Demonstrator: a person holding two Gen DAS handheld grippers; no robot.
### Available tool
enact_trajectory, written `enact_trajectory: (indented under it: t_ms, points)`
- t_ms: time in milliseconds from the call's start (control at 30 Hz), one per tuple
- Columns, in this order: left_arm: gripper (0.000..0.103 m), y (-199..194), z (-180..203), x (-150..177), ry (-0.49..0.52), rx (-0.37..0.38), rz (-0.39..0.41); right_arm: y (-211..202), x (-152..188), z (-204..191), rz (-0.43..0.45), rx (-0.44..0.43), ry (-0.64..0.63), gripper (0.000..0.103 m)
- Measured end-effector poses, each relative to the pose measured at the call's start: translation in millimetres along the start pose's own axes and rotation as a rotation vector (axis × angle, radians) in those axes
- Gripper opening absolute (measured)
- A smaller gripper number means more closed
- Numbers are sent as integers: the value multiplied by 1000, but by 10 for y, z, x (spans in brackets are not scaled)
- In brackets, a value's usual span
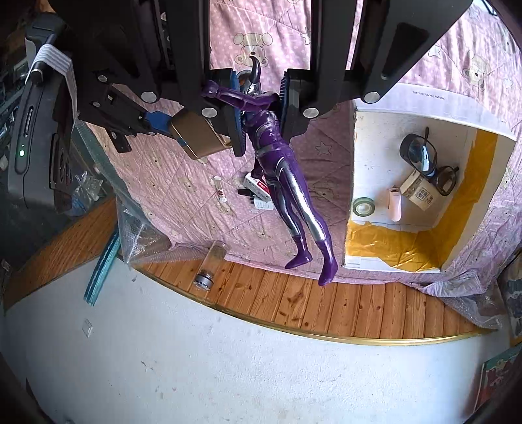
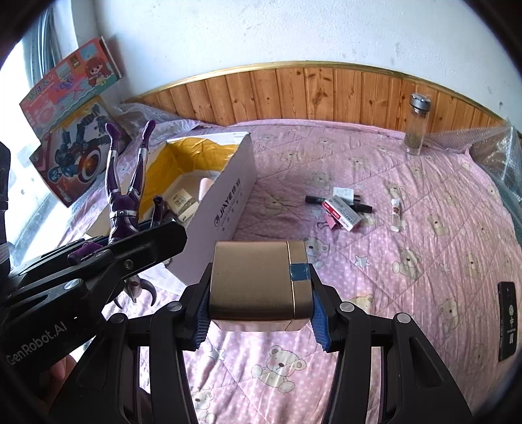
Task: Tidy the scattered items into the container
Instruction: 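Carry the purple figure and gold tin over the white box with both tools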
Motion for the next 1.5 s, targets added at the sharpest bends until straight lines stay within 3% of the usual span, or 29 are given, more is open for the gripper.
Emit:
enact_trajectory:
  t_ms: [767, 1200, 1500]
  points:
    - [19, -275, -789, -385, -133, -45, 77, 183, -506, -568, 12, -65, -84, 53]
    - [19, -108, -1326, -510, -221, -76, 54, 473, -764, -833, -4, -102, -131, 53]
    - [19, 134, -1615, -470, -316, -68, -9, 712, -1040, -953, -10, -116, -152, 53]
Point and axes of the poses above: each gripper's, at about its wrist camera, not at the fingertips, and y roughly the way its jaws point, z to its right, x to its underside, the point moved 9 cm from there along y, roughly the way its jaws point, and after that the axes turned 7 degrees about x, right-handed, at the moved point
